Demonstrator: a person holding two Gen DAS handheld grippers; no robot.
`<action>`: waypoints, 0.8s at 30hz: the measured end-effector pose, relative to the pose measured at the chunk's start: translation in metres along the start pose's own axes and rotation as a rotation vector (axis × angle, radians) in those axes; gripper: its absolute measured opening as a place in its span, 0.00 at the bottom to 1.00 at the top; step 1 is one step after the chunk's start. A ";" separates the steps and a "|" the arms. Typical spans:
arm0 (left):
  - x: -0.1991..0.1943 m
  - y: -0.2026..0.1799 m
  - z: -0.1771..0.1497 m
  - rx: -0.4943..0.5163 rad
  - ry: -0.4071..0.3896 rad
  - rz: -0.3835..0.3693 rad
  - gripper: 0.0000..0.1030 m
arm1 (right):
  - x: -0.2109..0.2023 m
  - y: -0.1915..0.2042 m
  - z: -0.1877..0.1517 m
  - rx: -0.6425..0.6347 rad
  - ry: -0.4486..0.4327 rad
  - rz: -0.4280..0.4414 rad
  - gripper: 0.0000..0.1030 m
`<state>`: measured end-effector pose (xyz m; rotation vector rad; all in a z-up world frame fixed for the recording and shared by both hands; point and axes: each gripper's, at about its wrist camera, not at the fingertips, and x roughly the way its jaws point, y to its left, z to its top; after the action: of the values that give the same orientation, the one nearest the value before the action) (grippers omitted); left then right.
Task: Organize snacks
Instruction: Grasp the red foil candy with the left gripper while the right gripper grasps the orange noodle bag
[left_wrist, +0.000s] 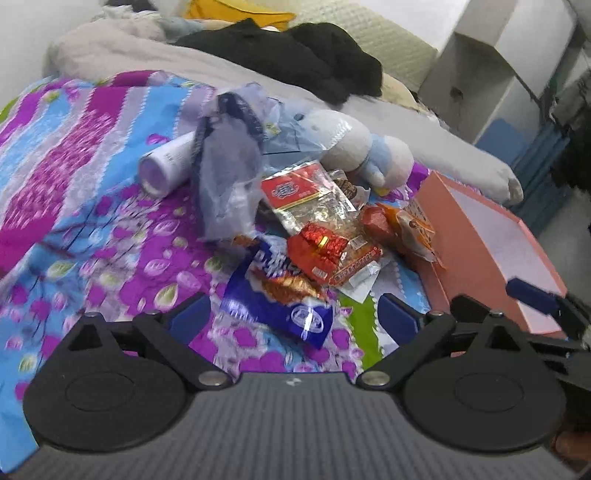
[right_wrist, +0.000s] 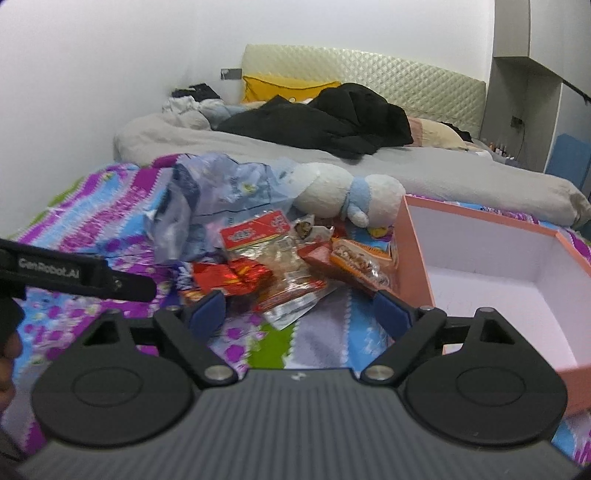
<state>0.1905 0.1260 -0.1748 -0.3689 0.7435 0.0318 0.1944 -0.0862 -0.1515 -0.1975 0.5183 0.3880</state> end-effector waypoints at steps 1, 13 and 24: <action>0.005 -0.003 0.003 0.023 0.003 -0.001 0.93 | 0.006 -0.001 0.002 -0.007 0.000 -0.006 0.85; 0.080 -0.041 0.035 0.307 0.058 -0.037 0.86 | 0.075 -0.024 0.024 -0.014 0.030 -0.063 0.71; 0.142 -0.062 0.038 0.463 0.111 0.002 0.86 | 0.119 -0.039 0.028 0.017 0.114 -0.071 0.68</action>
<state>0.3296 0.0668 -0.2241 0.0727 0.8349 -0.1587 0.3175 -0.0771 -0.1859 -0.2217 0.6248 0.3039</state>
